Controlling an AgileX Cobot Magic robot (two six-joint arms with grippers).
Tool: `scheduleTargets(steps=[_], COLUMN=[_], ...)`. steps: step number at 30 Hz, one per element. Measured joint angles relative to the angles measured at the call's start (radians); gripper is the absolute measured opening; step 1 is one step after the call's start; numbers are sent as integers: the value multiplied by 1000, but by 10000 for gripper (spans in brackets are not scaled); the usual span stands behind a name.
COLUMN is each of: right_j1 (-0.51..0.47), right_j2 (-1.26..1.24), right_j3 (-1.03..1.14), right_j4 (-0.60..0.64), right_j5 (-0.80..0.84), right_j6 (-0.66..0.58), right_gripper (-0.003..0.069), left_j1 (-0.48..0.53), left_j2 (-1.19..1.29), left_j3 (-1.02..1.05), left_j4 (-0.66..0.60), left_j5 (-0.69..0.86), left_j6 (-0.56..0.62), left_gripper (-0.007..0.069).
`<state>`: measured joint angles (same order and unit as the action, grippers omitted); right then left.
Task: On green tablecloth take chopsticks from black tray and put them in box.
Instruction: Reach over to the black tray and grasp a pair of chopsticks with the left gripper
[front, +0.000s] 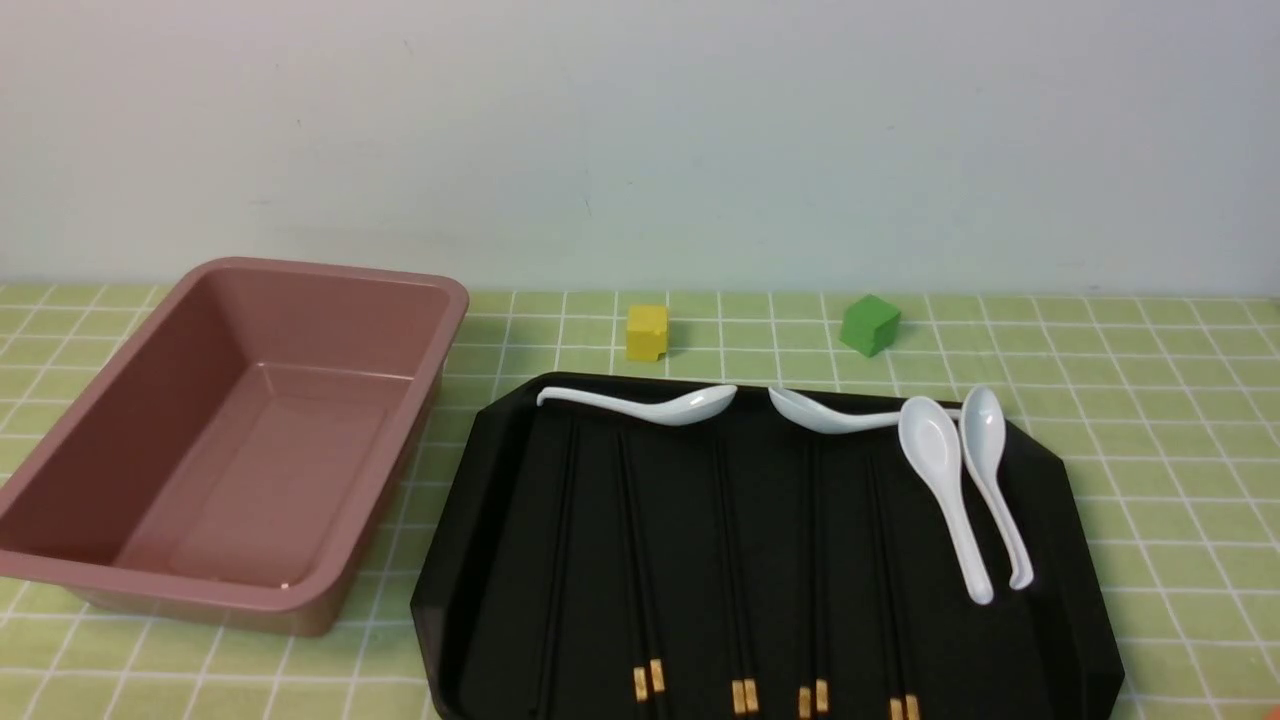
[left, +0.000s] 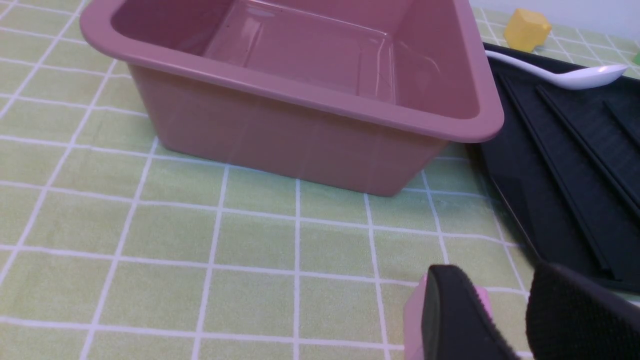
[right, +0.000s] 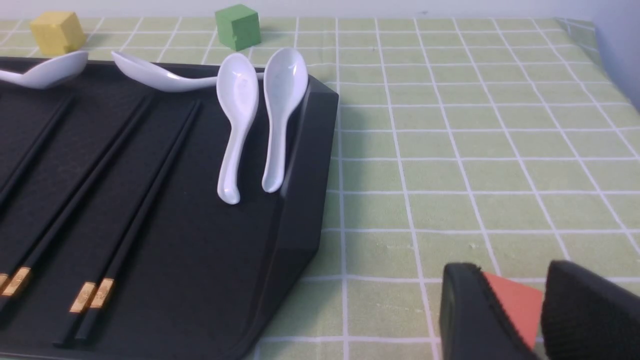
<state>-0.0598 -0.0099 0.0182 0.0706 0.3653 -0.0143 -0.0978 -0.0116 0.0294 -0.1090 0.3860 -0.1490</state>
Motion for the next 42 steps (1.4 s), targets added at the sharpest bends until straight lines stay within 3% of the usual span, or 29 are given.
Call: scheduleTargets(steps=[11,19,26,28,31,37,42], right_j1=[0,0,0,0,0,0,0], right_j2=[0,0,0,0,0,0,0], right_j3=[0,0,0,0,0,0,0], right_j4=[0,-2,-2,-1,-1,0,0], right_j5=[0,0,0,0,0,0,0], right_j6=[0,0,0,0,0,0,0], right_gripper=[240,240,240,240,240,240,240], left_j1=[0,0,0,0,0,0,0], left_j2=[0,0,0,0,0,0,2], left_j3=[0,0,0,0,0,-3,-123], left_j4=[-3,-84,-569,-783,-964,-1132,-1147], left_j5=[0,0,-1,-15,-34,-164,-197], left_j6=[0,-8,-253,-337,-367,-355,-161], left_gripper=[238,238,238,238,238,222,127])
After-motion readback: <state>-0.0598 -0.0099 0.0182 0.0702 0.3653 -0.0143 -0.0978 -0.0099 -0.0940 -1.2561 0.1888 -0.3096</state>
